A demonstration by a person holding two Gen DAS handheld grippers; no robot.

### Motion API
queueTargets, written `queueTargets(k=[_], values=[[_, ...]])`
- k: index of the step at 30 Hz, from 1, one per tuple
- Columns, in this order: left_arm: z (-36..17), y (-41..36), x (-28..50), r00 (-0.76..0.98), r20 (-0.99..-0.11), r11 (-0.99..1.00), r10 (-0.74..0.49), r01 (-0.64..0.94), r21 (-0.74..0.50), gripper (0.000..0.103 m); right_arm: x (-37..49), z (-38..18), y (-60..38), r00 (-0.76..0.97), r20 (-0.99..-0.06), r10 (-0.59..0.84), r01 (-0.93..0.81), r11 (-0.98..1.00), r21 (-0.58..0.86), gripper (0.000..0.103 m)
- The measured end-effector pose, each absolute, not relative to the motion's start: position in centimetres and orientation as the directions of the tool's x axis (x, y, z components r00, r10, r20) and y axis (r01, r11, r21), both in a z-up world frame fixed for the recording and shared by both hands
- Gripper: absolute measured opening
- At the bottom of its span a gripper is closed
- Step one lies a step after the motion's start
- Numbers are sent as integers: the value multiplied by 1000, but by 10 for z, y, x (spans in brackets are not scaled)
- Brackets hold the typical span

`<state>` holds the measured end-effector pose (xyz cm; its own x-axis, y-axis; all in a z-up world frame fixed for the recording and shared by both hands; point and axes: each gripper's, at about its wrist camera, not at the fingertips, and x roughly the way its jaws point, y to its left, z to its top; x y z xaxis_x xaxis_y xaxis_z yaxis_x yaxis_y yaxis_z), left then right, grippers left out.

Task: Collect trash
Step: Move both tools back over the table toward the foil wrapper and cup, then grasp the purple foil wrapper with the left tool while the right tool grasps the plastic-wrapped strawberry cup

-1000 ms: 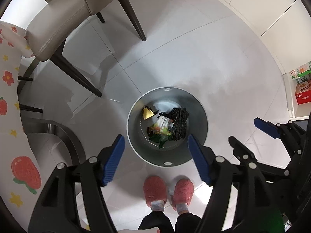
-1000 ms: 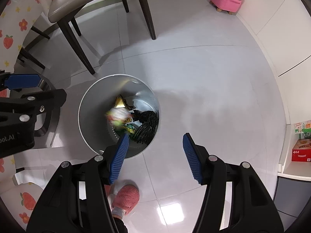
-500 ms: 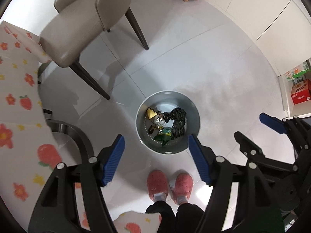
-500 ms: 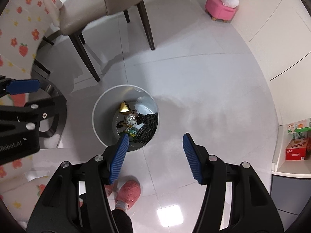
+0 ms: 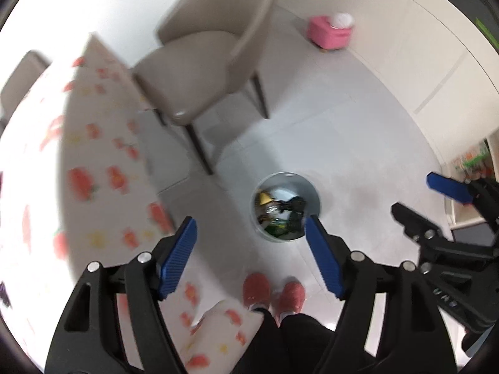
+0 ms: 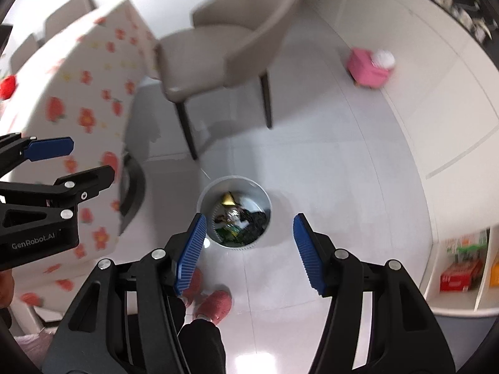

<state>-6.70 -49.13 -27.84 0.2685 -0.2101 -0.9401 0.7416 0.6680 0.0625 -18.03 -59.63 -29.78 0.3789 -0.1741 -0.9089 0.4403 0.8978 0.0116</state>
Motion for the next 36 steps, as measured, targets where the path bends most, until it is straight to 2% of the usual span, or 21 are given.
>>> queueTargets(k=[8, 20, 29, 36], values=[[-207, -396, -55, 351, -907, 810, -231, 586, 21, 72, -130, -232, -534, 480, -874, -73, 218, 975, 39, 56], [-161, -212, -39, 471, -871, 960, -140, 279, -3, 72, -53, -186, -372, 520, -849, 90, -130, 991, 25, 56], [-149, -55, -1, 491, -871, 992, -24, 118, 40, 73, -1, -171, -219, 527, -838, 142, -226, 974, 23, 56], [-145, 41, 40, 507, -862, 998, 4, 57, 38, 73, 37, -162, -127, 541, -827, 153, -263, 965, 6, 56]])
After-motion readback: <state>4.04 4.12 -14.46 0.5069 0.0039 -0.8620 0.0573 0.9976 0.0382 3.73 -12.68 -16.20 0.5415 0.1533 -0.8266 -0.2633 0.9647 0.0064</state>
